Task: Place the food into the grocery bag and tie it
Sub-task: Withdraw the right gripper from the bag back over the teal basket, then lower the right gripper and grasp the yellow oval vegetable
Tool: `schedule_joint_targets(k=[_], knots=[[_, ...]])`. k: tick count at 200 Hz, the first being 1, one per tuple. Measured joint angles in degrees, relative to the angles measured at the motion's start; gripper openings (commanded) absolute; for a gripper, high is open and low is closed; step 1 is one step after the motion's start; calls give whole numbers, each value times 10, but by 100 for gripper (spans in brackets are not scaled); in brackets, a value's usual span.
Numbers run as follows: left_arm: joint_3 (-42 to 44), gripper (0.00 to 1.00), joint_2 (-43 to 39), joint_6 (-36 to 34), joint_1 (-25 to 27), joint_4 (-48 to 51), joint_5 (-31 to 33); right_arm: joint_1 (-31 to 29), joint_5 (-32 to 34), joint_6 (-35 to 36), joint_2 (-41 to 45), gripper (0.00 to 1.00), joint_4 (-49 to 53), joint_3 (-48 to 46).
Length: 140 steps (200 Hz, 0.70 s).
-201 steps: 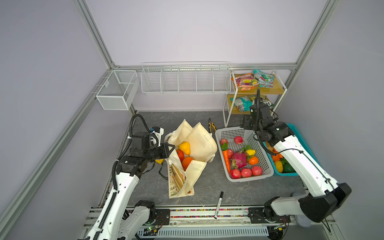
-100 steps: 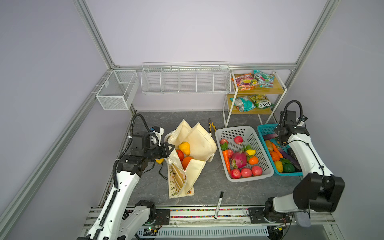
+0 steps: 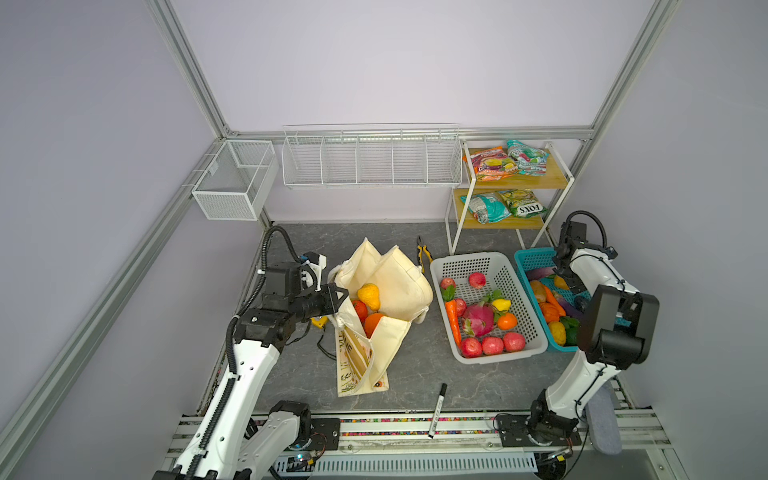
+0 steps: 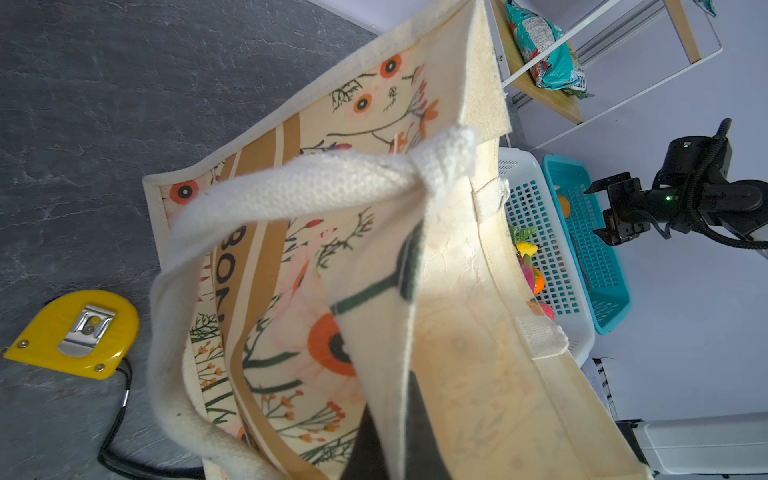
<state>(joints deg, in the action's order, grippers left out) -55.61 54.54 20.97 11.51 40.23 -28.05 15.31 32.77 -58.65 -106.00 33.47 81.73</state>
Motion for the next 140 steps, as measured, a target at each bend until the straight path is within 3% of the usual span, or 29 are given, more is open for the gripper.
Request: schedule_joint_targets(k=[67, 140], knots=[[-2, 0, 2, 0, 0, 4, 2, 7, -8, -48, -42, 95, -55, 0], [-4, 0, 8, 0, 0, 4, 2, 8, -9, -50, -106, 92, -58, 28]])
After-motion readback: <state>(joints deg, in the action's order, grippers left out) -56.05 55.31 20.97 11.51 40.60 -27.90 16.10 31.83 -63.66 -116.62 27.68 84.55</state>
